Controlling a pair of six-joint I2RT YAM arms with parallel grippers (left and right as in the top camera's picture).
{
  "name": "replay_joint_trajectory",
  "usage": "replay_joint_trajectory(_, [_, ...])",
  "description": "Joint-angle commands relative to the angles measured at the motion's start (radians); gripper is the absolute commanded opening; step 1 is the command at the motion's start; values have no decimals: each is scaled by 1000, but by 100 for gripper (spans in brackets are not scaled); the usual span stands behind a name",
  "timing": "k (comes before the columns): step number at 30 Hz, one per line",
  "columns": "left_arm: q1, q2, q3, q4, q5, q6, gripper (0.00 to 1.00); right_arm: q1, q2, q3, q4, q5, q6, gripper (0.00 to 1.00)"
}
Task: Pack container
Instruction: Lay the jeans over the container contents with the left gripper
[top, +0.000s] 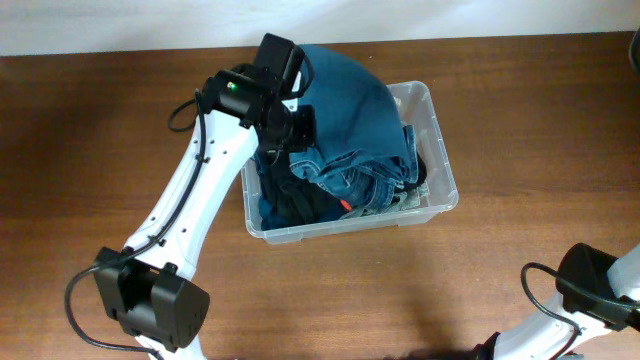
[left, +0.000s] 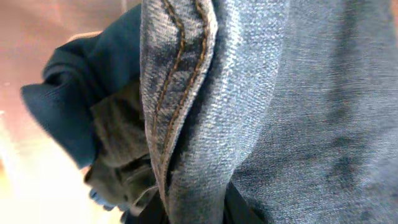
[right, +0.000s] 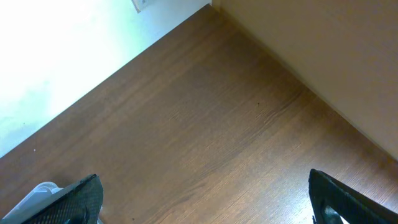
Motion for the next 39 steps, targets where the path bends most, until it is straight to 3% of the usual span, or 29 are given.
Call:
replay_joint_trajectory(1, [9, -39, 18, -38, -137, 23, 1, -3, -11, -2, -6, 5, -1, 98])
replay_joint_trajectory(4, [9, -39, 18, -74, -171, 23, 2, -3, -11, -2, -6, 5, -1, 98])
replay_joint_trajectory(8, [9, -39, 18, -116, -176, 23, 20, -3, -11, -2, -6, 5, -1, 98])
replay_joint_trajectory(9, [9, -39, 18, -124, -176, 23, 34, -3, -11, -2, -6, 5, -1, 98])
replay_joint_trajectory(12, [9, -39, 18, -145, -176, 23, 87, -3, -11, -2, -6, 5, -1, 98])
replay_joint_trajectory(17, [9, -40, 18, -152, -199, 16, 87, -3, -11, -2, -6, 5, -1, 98])
replay_joint_trajectory(20, [9, -47, 18, -142, -202, 2, 82, -3, -11, -2, -6, 5, -1, 98])
replay_joint_trajectory(22, [9, -63, 18, -128, -201, -3, 70, -3, -11, -2, -6, 5, -1, 99])
replay_joint_trajectory(23, [7, -73, 18, -115, -201, -3, 51, -3, -11, -2, -6, 6, -1, 98])
replay_joint_trajectory(24, [4, -89, 18, -92, -201, -3, 5, -3, -11, -2, -6, 5, -1, 98])
replay_joint_trajectory(25, [1, -102, 18, -66, -195, -3, 1, -3, -11, -2, -6, 6, -1, 98])
replay_joint_trajectory(32, [-61, -124, 18, 156, -199, -10, 1, -3, -11, -2, -6, 5, -1, 98])
replay_joint_trajectory(39, [-90, -12, 18, 183, -324, -10, 1, -3, -11, -2, -6, 5, -1, 98])
